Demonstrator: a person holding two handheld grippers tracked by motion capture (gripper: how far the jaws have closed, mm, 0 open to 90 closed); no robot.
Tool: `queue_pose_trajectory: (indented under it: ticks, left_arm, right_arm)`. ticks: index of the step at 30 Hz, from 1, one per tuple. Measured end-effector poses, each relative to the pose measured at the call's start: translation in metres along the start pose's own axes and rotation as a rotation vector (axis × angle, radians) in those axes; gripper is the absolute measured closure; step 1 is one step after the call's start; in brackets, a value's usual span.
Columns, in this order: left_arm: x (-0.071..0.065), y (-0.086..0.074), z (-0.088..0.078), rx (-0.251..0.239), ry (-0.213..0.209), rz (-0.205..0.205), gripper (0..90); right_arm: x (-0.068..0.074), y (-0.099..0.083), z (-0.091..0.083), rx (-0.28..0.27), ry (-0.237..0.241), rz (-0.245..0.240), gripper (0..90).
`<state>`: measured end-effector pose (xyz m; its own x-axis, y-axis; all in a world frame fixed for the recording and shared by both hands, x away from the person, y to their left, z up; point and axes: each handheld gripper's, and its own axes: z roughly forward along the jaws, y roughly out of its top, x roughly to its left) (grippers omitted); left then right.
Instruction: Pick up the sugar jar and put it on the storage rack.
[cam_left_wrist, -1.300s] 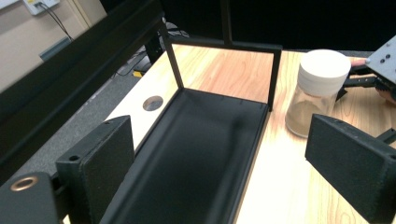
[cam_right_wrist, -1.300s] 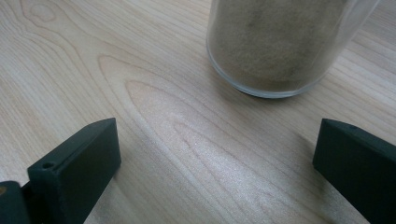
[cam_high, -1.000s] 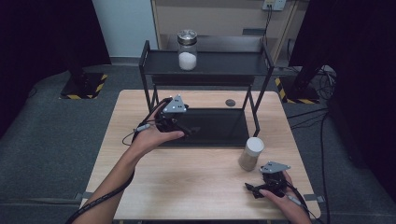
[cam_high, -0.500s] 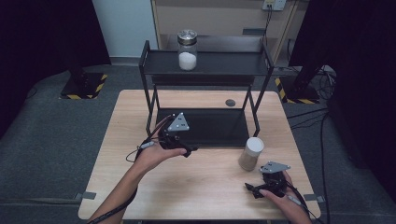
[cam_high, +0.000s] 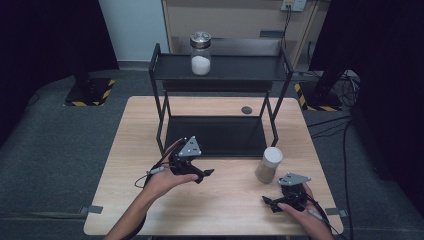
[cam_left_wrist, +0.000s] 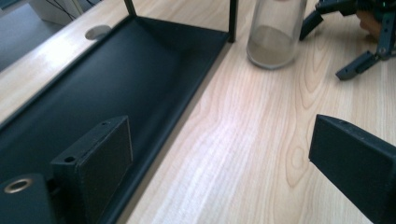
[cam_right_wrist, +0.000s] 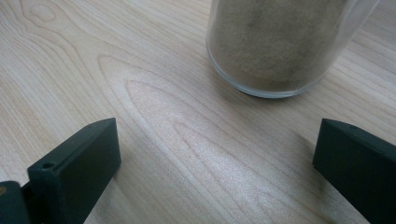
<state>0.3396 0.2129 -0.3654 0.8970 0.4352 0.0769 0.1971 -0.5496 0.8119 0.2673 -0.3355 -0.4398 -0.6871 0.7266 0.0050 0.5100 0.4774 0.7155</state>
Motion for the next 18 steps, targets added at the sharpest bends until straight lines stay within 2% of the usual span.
queue_pose_trajectory:
  ticks: [3, 6, 11, 18]
  left_arm:
    - [-0.004, -0.007, 0.0, -0.002, -0.006, -0.007, 5.3]
    - [-0.009, -0.012, 0.001, 0.012, -0.011, 0.004, 5.2]
    - [-0.015, -0.027, -0.001, 0.012, -0.016, -0.018, 5.1]
    - [-0.027, -0.046, -0.01, 0.033, 0.015, -0.039, 5.1]
  right_arm:
    - [0.0, 0.0, 0.0, 0.0, 0.0, 0.0, 1.3]
    - [0.0, 0.0, 0.0, 0.0, 0.0, 0.0, 1.3]
    - [0.0, 0.0, 0.0, 0.0, 0.0, 0.0, 1.3]
    - [0.001, 0.0, 0.0, 0.0, -0.002, 0.002, 1.4]
